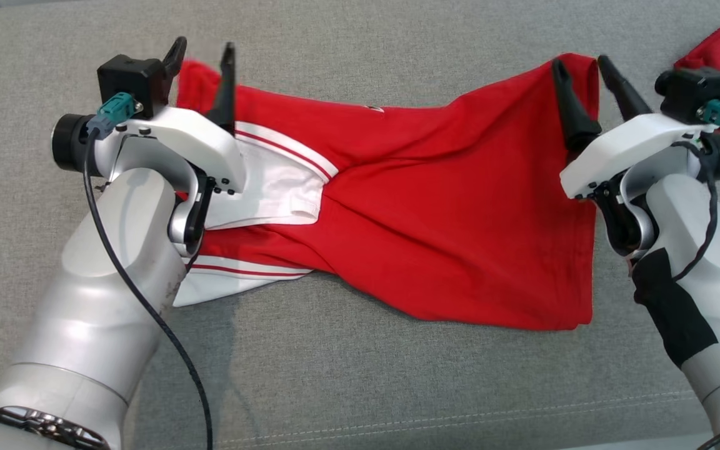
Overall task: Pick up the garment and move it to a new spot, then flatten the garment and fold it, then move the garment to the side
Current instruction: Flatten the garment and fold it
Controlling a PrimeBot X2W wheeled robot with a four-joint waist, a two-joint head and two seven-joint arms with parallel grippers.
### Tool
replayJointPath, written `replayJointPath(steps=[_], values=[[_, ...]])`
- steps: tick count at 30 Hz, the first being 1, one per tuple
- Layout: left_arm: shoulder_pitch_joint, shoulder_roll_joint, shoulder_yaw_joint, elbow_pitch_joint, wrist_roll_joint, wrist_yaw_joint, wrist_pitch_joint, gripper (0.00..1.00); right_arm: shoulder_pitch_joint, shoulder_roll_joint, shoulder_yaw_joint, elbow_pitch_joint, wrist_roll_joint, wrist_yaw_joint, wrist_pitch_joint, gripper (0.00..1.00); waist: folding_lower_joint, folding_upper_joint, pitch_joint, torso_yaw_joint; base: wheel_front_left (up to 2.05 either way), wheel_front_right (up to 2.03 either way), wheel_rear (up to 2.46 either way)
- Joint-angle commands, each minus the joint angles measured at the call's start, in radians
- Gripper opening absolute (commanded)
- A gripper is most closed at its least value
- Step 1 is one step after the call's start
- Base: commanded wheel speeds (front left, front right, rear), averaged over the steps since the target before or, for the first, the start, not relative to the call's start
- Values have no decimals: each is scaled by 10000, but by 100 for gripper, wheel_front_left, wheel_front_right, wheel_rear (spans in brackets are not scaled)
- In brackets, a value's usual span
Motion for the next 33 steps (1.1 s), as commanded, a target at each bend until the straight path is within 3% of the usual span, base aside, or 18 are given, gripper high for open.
replayJointPath(steps=[1, 9, 18, 23, 33], values=[[-129, 272, 403, -276, 186, -103, -83, 100, 40, 8, 59, -447, -107, 2, -139, 100, 0, 0, -30, 15, 0, 0, 0], [1566, -267, 1512, -1333, 829, -340, -84, 100, 2531, -278, -844, -2761, -1331, 2, -143, 100, 0, 0, -571, 266, 0, 0, 0], [4395, -503, 2308, -3049, 1242, -468, -85, 100, 6078, -77, -2037, -5104, -2210, 2, -144, 100, 0, 0, -1331, 240, 0, 0, 0], [4979, -593, 2350, -2650, 1157, -518, -84, 100, 7165, 156, -2318, -5499, -2250, 2, -144, 100, 0, 0, -1620, 175, 0, 0, 0], [3976, -678, 2257, -952, 970, -310, 1072, 100, 7347, 136, -2032, -5629, -2284, 2, -145, 100, 0, 0, -1585, -46, 0, 0, 0]])
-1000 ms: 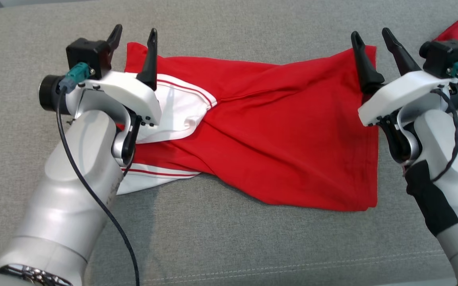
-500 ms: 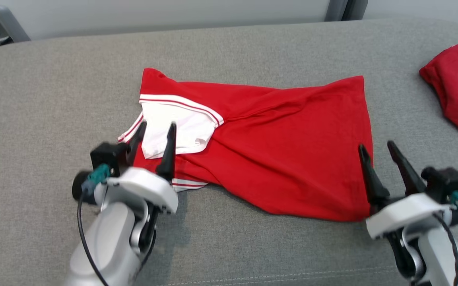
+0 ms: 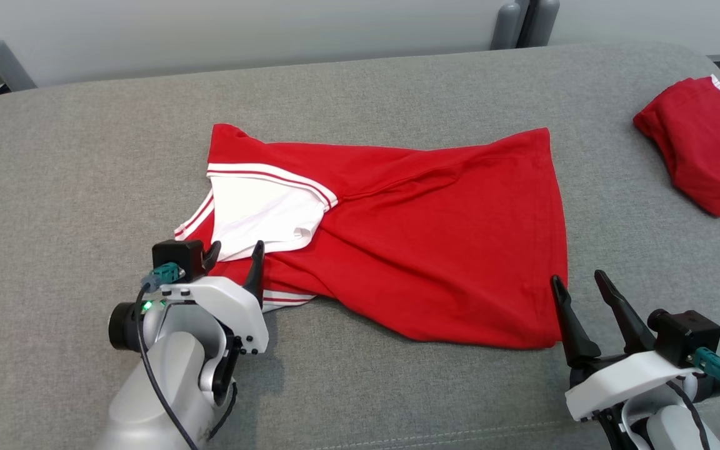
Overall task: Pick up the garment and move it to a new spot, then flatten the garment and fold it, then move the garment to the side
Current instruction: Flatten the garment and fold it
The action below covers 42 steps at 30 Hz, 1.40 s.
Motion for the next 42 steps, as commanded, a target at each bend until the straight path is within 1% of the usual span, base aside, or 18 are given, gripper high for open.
replayJointPath(steps=[1, 4, 7, 9, 13, 18, 25, 26, 27, 28, 32, 37, 41, 42], values=[[-615, 172, 259, 21, -29, 155, 132, 100, -179, -101, 205, -311, -32, 2, -133, 100, 0, 0, 59, -60, 0, 0, 0], [-975, 224, 239, 482, 21, 357, 405, 100, -234, -150, 239, -362, 5, 2, -133, 100, 0, 0, 127, -146, 0, 0, 0], [-1243, 375, 190, 946, 191, 699, 523, 100, -261, -171, 314, -387, 51, 2, -133, 100, 0, 0, 178, -251, 0, 0, 0], [-1317, 384, 219, 1181, 153, 809, 641, 100, -263, -175, 325, -400, 91, 2, -133, 100, 0, 0, 200, -299, 0, 0, 0], [-1383, 357, 258, 1462, 13, 823, 825, 100, -225, -178, 289, -436, 130, 2, -133, 100, 0, 0, 260, -324, 0, 0, 0], [-1502, 406, 288, 1821, -51, 943, 882, 100, -302, -182, 373, -461, 140, 2, -133, 100, 0, 0, 326, -358, 0, 0, 0], [-1731, 441, 282, 2326, -157, 748, 687, 100, -462, -254, 433, -525, 189, 2, -133, 100, 0, 0, 426, -388, 0, 0, 0], [-1771, 439, 275, 2395, -168, 710, 646, 75, -475, -272, 427, -540, 197, 2, -133, 100, 0, 0, 445, -386, 0, 0, 0], [-1814, 436, 267, 2462, -176, 674, 595, 30, -483, -291, 415, -555, 198, 2, -133, 100, 0, 0, 463, -384, 0, 0, 0], [-1850, 429, 244, 2535, -179, 619, 569, 0, -485, -315, 403, -566, 191, 2, -133, 100, 0, 0, 476, -380, 0, 0, 0], [-1969, 374, 167, 2710, -217, 340, 327, 0, -469, -388, 332, -596, 174, 2, -133, 100, 0, 0, 518, -342, 0, 0, 0], [-2224, 352, 58, 2815, -178, 151, -193, 0, -564, -420, 240, -526, 194, 2, -133, 100, 0, 0, 625, -191, 0, 0, 0], [-2492, 458, 26, 2575, -118, 137, -539, 0, -1134, -407, -76, 250, 612, 2, -12, 100, 0, 0, 776, -84, 0, 0, 0], [-2492, 458, 26, 2575, -118, 137, -539, 0, -1134, -407, -76, 250, 612, 2, -12, 100, 0, 0, 776, -84, 0, 0, 0]])
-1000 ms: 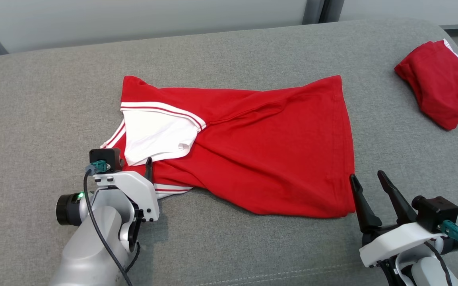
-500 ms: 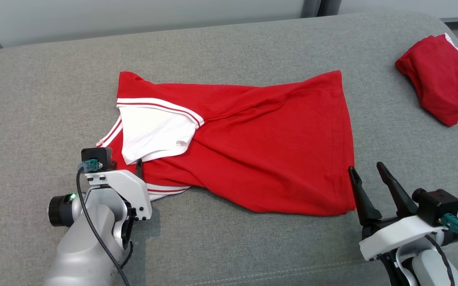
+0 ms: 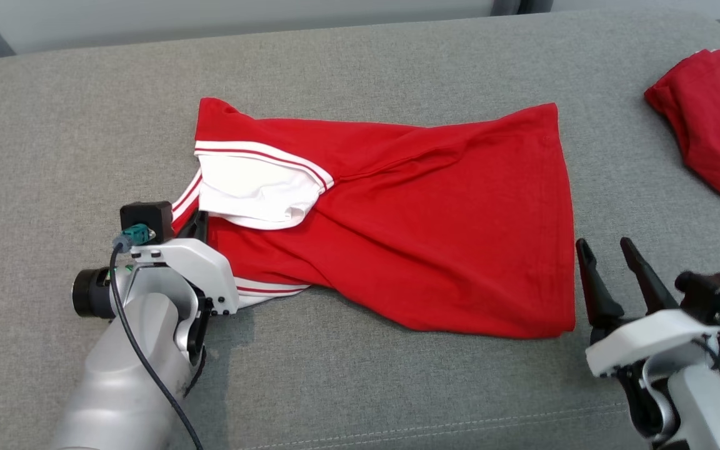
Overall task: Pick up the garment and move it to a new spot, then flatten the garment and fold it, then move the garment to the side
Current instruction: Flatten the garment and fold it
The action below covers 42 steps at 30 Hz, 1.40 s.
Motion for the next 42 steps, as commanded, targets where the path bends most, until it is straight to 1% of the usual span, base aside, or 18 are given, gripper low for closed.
replayJointPath(steps=[1, 3, 7, 10, 12, 16, 23, 31, 33, 34, 35, 36, 37, 38, 39, 40, 41, 42], values=[[-450, 370, 225, -286, -20, -46, -126, 0, -529, -121, 103, -27, 196, 2, 156, 100, 0, 0, 85, 28, 0, 0, 0], [-529, 500, 244, -552, -11, -39, -212, 0, -1288, -212, 84, 611, 562, 2, 938, 100, 0, 0, 213, 58, 0, 0, 0], [-550, 770, 202, -1331, 70, 26, -268, 0, -2982, -644, 257, 1725, 1094, 2, 2430, 100, 0, 0, 503, 260, 0, 0, 0], [-470, 968, 205, -2124, 82, 128, -170, 0, -3958, -926, 469, 2438, 1270, 2, 3183, 100, 0, 0, 731, 515, 0, 0, 0], [-374, 1100, 213, -2732, 84, 230, -37, 0, -4455, -1021, 611, 2838, 1361, 2, 3380, 100, 0, 0, 886, 688, 0, 0, 0], [-157, 1331, 238, -4012, 56, 447, 341, 0, -5200, -1146, 876, 3731, 1336, 2, 3282, 100, 0, 0, 1200, 1000, 0, 0, 0], [323, 1637, 186, -5866, 69, 866, 1059, 0, -6224, -1006, 1365, 5354, 1188, 2, 2618, 100, 0, 0, 1593, 1307, 0, 0, 0], [800, 1899, 120, -7154, 88, 1235, 1634, 0, -6980, -963, 1980, 6394, 1237, 2, 1921, 100, 0, 0, 1736, 1408, 0, 0, 0], [899, 1967, 118, -7355, 87, 1307, 1735, 0, -7139, -978, 2127, 6542, 1266, 2, 1803, 98, 0, 0, 1739, 1394, 0, 0, 0], [950, 2000, 123, -7443, 82, 1344, 1782, 0, -7213, -970, 2190, 6604, 1304, 2, 1773, 96, 0, 0, 1741, 1383, 0, 0, 0], [1000, 2034, 127, -7527, 79, 1379, 1823, 0, -7281, -966, 2256, 6655, 1333, 2, 1740, 84, 0, 0, 1744, 1368, 0, 0, 0], [1047, 2063, 134, -7609, 72, 1410, 1855, 0, -7344, -972, 2334, 6702, 1343, 2, 1705, 80, 0, 0, 1747, 1352, 0, 0, 0], [1090, 2090, 139, -7683, 67, 1441, 1885, 0, -7401, -972, 2401, 6747, 1369, 2, 1680, 53, 0, 0, 1751, 1336, 0, 0, 0], [1128, 2114, 145, -7752, 58, 1466, 1914, 0, -7450, -972, 2459, 6792, 1401, 2, 1656, 39, 0, 0, 1755, 1321, 0, 0, 0], [1159, 2130, 154, -7818, 44, 1487, 1931, 0, -7490, -964, 2478, 6872, 1464, 2, 1661, 22, 0, 0, 1757, 1306, 0, 0, 0], [1186, 2150, 160, -7875, 36, 1509, 1950, 0, -7527, -944, 2506, 6933, 1533, 2, 1683, 7, 0, 0, 1762, 1294, 0, 0, 0], [1205, 2169, 170, -7924, 27, 1531, 1967, 0, -7563, -939, 2549, 6991, 1584, 2, 1713, 0, 0, 0, 1770, 1282, 0, 0, 0], [1214, 2187, 183, -7969, 17, 1551, 1977, 0, -7598, -935, 2597, 7040, 1632, 2, 1744, 0, 0, 0, 1781, 1272, 0, 0, 0]])
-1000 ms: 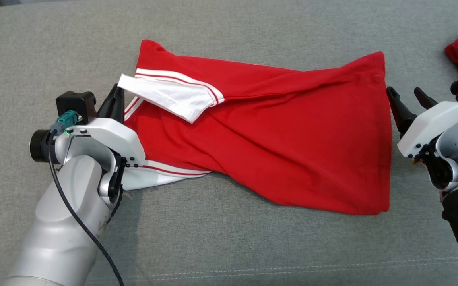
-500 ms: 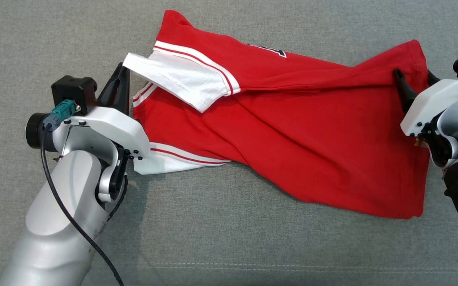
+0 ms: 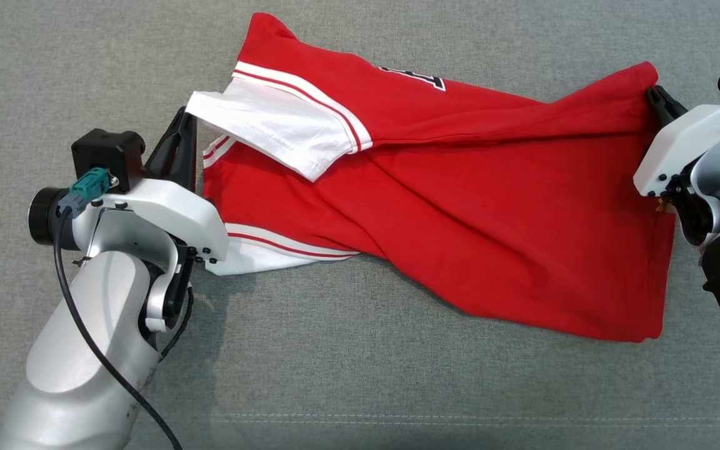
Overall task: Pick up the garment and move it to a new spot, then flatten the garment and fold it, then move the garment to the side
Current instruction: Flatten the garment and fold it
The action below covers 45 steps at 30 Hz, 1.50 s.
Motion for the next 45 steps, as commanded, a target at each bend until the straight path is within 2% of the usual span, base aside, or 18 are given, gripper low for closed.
replayJointPath(steps=[1, 8, 11, 15, 19, 23, 27, 30, 33, 36, 39, 41, 43, 44, 45], values=[[-75, 381, 381, -314, -15, 112, 26, 0, -80, 37, 157, -93, 121, 2, -20, 0, 0, 0, 17, -17, 0, 0, 0], [-123, 428, 500, -581, -91, 96, -251, 0, -356, -46, 407, 19, 193, 2, -385, 0, 0, 0, -118, -89, 0, 0, 0], [-324, 403, 672, -789, -404, -171, -383, 0, -630, -127, 434, -253, 342, 2, -796, 0, 0, 0, -410, -129, 0, 0, 0], [-1097, 540, 1035, -1165, -811, -642, -529, 0, -1019, -377, 467, -997, 713, 2, -1318, 0, 0, 0, -1009, -156, 0, 0, 0], [-2045, 710, 1454, -1244, -1116, -872, -556, 0, -1405, -783, 533, -1840, 999, 2, -1656, 0, 0, 0, -1747, -203, 0, 0, 0], [-2601, 708, 1749, -1330, -1663, -1184, -395, 0, -1409, -1128, 836, -2550, 1286, 2, -1623, 0, 0, 0, -2594, -242, 0, 0, 0], [-2556, 831, 2067, -1933, -2195, -1308, -113, 0, -1052, -1716, 1084, -3572, 1759, 2, -1255, 0, 0, 0, -3477, -293, 0, 0, 0], [-2266, 964, 2381, -2880, -2654, -1238, 223, 0, -587, -2418, 996, -4607, 2089, 2, -1017, 0, 0, 0, -4159, -350, 0, 0, 0], [-1956, 1171, 2846, -4330, -3059, -962, 570, 0, 13, -3178, 543, -5925, 2308, 2, -655, 0, 0, 0, -4611, -482, 0, 0, 0], [-1732, 1383, 3311, -6004, -3360, -615, 909, 0, 769, -3932, -318, -7534, 2417, 2, -80, 0, 0, 0, -4857, -615, 0, 0, 0], [-1696, 1535, 3579, -7504, -3630, -229, 1417, 0, 1540, -4466, -1674, -9157, 2446, 2, 610, 0, 0, 0, -4912, -699, 0, 0, 0], [-1663, 1648, 3493, -8085, -3764, 0, 1929, 0, 2038, -4515, -2558, -10000, 2301, 2, 1210, 0, 0, 0, -4879, -729, 0, 0, 0], [-1591, 1701, 3235, -8206, -3910, 142, 2431, 0, 2464, -4255, -3135, -10540, 1951, 2, 1922, 0, 0, 0, -4758, -736, 0, 0, 0], [-1572, 1700, 3113, -8090, -3943, 154, 2562, 0, 2611, -3974, -3274, -10677, 1830, 2, 2294, 0, 0, 0, -4647, -737, 0, 0, 0], [-1519, 1706, 2914, -7319, -3869, -2, 2531, 0, 2748, -3289, -3317, -10479, 1433, 2, 3007, 0, 0, 0, -4415, -730, 0, 0, 0]])
